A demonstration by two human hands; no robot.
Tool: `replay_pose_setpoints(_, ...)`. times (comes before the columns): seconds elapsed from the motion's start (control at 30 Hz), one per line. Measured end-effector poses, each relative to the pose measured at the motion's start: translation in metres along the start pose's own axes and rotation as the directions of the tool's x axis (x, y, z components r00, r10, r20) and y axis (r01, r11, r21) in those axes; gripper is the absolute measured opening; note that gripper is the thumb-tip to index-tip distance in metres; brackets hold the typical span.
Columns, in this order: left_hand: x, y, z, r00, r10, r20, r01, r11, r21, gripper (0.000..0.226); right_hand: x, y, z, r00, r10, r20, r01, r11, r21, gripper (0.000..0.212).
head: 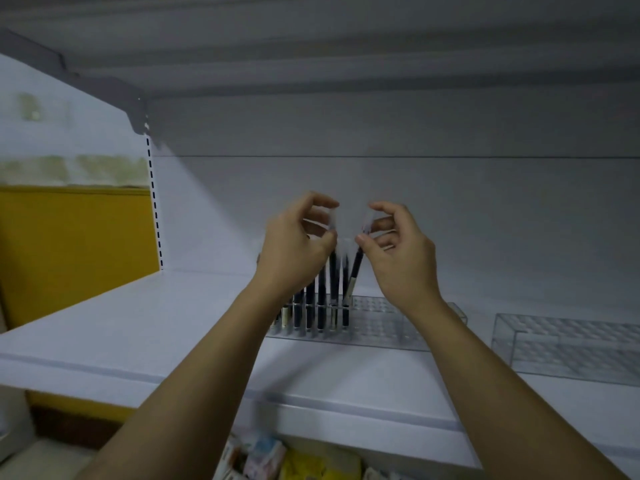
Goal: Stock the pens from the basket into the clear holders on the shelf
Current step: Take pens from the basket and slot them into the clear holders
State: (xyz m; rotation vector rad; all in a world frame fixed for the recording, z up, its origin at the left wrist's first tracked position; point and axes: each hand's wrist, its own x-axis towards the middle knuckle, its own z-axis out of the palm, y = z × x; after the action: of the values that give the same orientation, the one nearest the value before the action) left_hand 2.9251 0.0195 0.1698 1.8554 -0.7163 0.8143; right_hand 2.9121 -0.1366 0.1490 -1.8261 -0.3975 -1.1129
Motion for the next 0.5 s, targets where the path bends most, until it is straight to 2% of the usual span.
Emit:
replay_pose_setpoints(0.13,-0.004,-0.009,0.006,1.0,-0.026,0.014,0.024,0.991,0.128,0.027,-0.002,0.003,-0.003,1.0,0.003,-0.011,-0.002,1.0,0.027,0.038)
replay_pose_setpoints(0.33,-0.01,-0.017,0.013,1.0,0.022,-0.017,-0.015,0.932,0.363,0.021,-0.007,0.001,-0.001,1.0,-0.027,0.007,0.026,0.999,0.023,0.038)
replay_pose_setpoints(0.5,-0.008,-0.015,0.01,1.0,-0.013,-0.002,0.013,0.932,0.361,0.023,-0.011,0.007,0.002,0.986,0.017,0.163,-0.001,0.995,-0.1,0.037)
